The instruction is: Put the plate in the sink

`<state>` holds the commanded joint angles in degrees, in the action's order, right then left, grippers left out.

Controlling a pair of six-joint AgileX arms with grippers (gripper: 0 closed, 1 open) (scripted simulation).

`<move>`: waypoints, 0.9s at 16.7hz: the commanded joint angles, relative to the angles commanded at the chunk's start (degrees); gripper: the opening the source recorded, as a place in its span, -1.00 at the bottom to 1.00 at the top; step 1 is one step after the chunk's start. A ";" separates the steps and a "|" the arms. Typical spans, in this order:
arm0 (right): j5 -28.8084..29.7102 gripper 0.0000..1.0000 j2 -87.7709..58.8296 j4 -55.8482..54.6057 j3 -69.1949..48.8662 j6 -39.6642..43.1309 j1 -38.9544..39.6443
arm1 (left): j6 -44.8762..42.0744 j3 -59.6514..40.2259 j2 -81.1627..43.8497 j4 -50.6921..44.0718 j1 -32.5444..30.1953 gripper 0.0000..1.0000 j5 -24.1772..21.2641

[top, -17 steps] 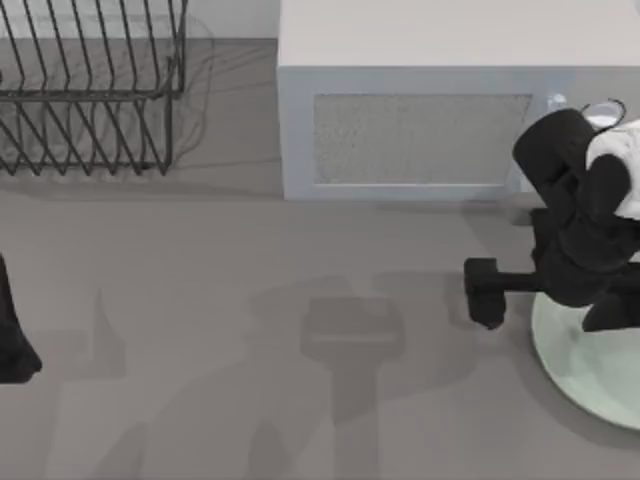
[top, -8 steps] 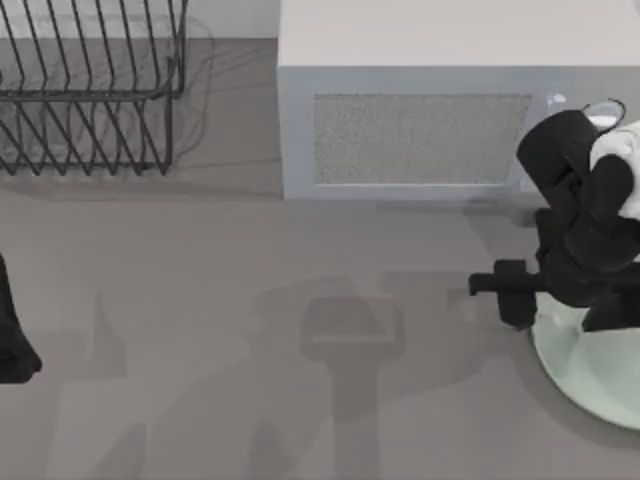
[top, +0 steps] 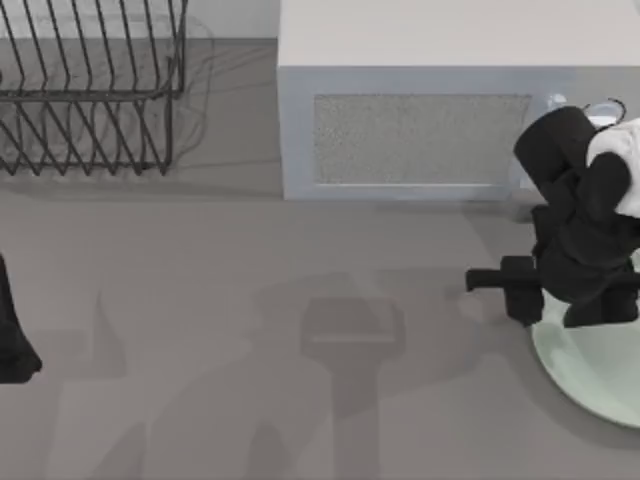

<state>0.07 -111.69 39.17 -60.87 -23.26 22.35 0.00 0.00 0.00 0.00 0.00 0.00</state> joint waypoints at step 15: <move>1.10 -1.00 4.27 26.41 -26.76 -4.23 7.93 | 0.00 0.00 0.00 0.00 0.00 1.00 0.00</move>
<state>1.16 -107.42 65.58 -87.63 -27.49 30.28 0.00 0.00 0.00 0.00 0.00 0.00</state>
